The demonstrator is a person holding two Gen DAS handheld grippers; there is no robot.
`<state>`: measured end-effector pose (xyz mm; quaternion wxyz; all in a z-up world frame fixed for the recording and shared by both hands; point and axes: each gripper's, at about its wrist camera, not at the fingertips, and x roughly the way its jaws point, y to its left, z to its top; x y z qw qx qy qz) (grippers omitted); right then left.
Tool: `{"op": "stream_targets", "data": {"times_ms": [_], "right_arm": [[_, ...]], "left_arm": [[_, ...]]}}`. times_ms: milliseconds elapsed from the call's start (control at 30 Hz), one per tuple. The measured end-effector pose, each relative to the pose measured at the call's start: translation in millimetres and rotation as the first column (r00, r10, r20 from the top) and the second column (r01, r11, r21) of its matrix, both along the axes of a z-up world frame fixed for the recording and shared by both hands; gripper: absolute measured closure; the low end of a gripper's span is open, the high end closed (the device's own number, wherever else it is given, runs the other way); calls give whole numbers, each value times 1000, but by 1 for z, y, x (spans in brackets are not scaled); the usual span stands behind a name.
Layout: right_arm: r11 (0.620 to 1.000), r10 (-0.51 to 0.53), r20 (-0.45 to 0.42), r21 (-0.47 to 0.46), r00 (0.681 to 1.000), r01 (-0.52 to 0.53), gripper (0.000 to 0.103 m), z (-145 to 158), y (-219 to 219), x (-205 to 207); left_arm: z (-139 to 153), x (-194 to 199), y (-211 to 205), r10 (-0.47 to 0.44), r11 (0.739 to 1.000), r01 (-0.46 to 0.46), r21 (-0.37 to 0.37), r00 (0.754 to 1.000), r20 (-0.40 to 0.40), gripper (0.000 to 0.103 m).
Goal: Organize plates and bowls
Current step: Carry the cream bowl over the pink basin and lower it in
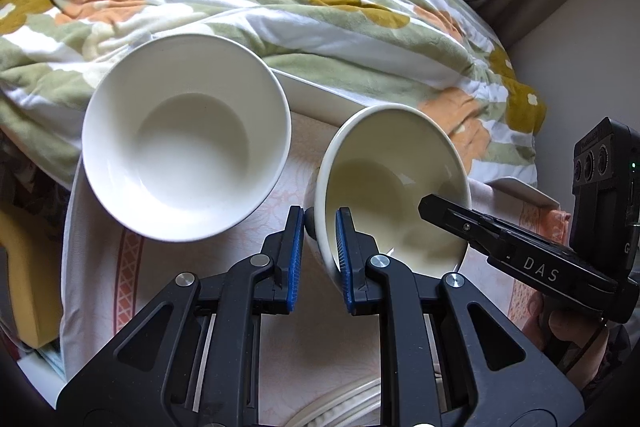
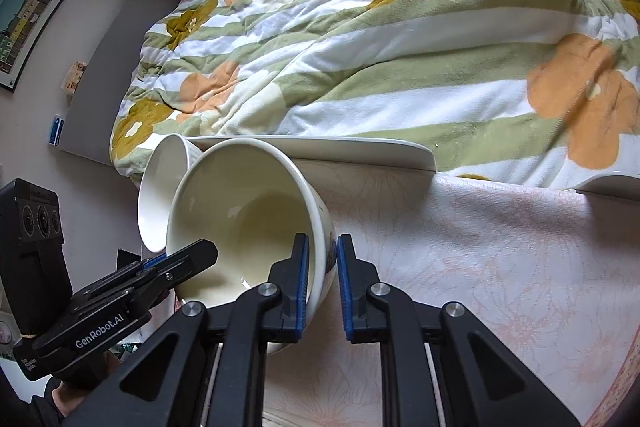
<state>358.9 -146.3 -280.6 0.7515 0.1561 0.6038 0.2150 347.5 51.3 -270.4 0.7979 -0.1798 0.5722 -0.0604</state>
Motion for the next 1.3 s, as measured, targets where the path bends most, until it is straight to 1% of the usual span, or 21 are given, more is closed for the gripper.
{"op": "stream_targets", "data": {"times_ms": [167, 300, 400, 533, 700, 833, 967, 1067, 1167, 1300], "right_arm": [[1000, -12, 38, 12, 999, 12, 90, 26, -9, -11], [999, -36, 79, 30, 996, 34, 90, 56, -31, -30], [998, -56, 116, 37, 992, 52, 90, 81, -54, -49], [998, -68, 167, 23, 984, 65, 90, 112, -91, -78], [995, -103, 202, 7, 974, 104, 90, 134, -148, -119], [989, -137, 208, -17, 968, 144, 90, 136, -196, -154], [983, -159, 198, -59, 967, 173, 90, 128, -235, -187], [979, -171, 176, -81, 969, 188, 90, 116, -260, -208], [975, -192, 138, -83, 972, 205, 90, 97, -278, -223], [973, -198, 98, -105, 975, 208, 90, 72, -282, -238]], "left_arm": [[30, -12, -11, -18, 1000, 18, 7, 999, 45, 89], [64, -30, -35, -52, 999, 50, 15, 995, 88, 89], [88, -48, -60, -66, 998, 66, 12, 991, 117, 89], [116, -76, -102, -91, 996, 92, 6, 983, 159, 89], [135, -109, -165, -144, 989, 147, 1, 971, 191, 90], [133, -137, -216, -189, 981, 192, -2, 964, 187, 90], [117, -166, -262, -220, 975, 224, -5, 963, 154, 90], [98, -184, -290, -249, 968, 249, 7, 962, 113, 90], [79, -197, -310, -281, 960, 279, 36, 958, 60, 90], [52, -204, -325, -308, 948, 307, 88, 951, -9, 90]]}}
